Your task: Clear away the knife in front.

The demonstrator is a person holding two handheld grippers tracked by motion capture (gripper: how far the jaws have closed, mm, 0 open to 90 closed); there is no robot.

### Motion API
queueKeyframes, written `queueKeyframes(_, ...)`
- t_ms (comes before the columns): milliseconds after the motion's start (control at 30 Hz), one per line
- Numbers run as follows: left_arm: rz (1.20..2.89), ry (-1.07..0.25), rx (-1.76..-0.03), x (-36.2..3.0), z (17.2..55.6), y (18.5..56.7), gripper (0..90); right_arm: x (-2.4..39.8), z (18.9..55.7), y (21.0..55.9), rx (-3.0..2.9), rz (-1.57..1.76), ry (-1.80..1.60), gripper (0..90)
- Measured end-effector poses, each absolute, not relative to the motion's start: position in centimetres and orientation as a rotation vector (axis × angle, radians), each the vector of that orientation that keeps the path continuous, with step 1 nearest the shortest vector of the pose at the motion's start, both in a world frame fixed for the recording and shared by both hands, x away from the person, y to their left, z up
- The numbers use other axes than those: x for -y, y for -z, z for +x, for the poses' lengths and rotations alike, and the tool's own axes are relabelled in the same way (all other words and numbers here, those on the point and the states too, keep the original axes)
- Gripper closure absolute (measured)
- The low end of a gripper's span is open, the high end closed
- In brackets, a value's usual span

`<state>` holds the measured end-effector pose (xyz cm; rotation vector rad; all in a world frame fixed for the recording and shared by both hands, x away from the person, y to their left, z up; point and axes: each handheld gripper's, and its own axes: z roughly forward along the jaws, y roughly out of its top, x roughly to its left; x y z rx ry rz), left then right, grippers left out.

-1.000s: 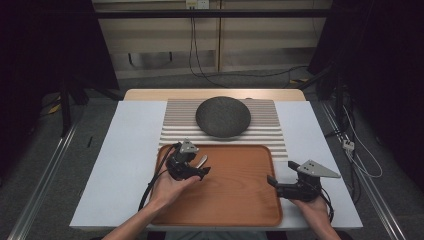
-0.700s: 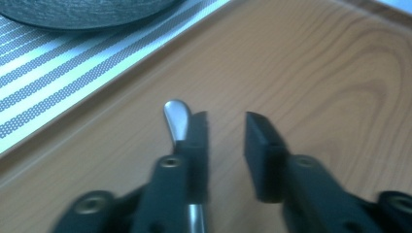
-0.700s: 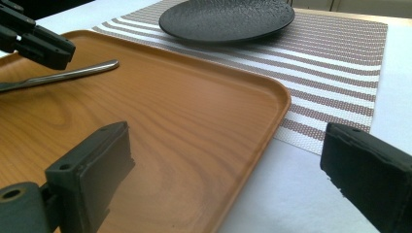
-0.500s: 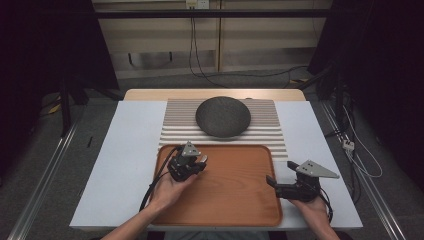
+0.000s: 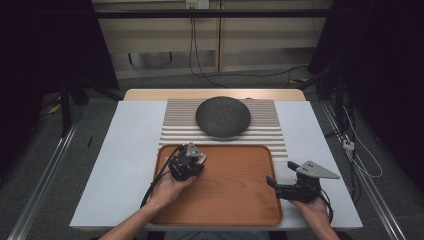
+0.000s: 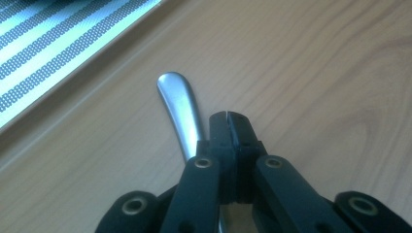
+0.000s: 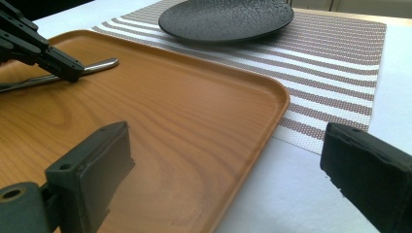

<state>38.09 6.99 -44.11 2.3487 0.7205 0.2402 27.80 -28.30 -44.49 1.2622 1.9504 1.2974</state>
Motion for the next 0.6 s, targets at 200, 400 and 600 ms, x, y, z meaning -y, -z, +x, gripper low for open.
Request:
queueKeyframes(200,2.363,-0.255,-0.727,-7.23,37.99,44.03,90.0,28.35,27.72,44.46,-1.947,1.263,-1.299,4.7)
queueKeyframes(400,2.373,-0.259,-0.738,-7.43,38.02,43.92,90.0,28.35,27.74,44.46,-1.949,1.263,-1.298,4.7)
queueKeyframes(600,2.377,-0.254,-0.745,-7.87,38.04,43.88,90.0,28.36,27.71,44.45,-1.946,1.265,-1.298,4.7)
